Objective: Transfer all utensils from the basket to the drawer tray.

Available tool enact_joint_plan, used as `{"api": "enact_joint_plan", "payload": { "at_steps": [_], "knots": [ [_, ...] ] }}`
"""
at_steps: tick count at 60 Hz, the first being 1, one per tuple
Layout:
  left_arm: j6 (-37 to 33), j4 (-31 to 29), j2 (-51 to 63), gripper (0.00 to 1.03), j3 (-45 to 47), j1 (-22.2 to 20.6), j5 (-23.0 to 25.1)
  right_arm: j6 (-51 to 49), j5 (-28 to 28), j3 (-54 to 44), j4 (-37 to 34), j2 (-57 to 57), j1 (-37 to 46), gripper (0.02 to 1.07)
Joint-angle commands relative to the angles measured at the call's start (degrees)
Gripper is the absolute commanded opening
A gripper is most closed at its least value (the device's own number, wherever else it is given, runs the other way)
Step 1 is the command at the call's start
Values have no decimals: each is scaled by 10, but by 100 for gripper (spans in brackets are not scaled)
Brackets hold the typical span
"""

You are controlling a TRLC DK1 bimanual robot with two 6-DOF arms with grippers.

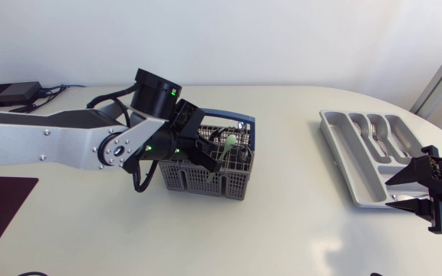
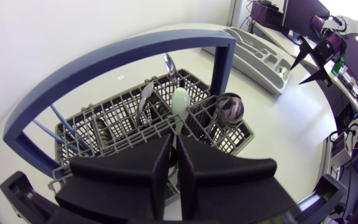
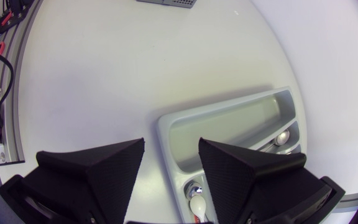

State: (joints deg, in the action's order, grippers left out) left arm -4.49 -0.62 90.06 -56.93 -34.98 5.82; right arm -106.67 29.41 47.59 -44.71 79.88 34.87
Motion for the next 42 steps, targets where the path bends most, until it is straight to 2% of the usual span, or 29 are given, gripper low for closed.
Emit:
{"api": "enact_joint_plan", "payload": {
  "at_steps": [1,9,23,31,42],
  "knots": [
    [22,-10,-4,4,-20,13,17,4,5,-22,1,-10,-6,67],
    [41,-19,-17,4,-25,28,50,4,5,-25,0,-13,-7,67],
    [76,-30,-52,4,-33,34,80,16,5,-30,-1,-24,-23,67],
    [106,-48,-61,4,-49,55,132,31,5,-36,-3,-38,-42,67],
    [113,-78,-97,4,-61,60,143,54,7,-38,-9,-58,-68,67]
  ]
}}
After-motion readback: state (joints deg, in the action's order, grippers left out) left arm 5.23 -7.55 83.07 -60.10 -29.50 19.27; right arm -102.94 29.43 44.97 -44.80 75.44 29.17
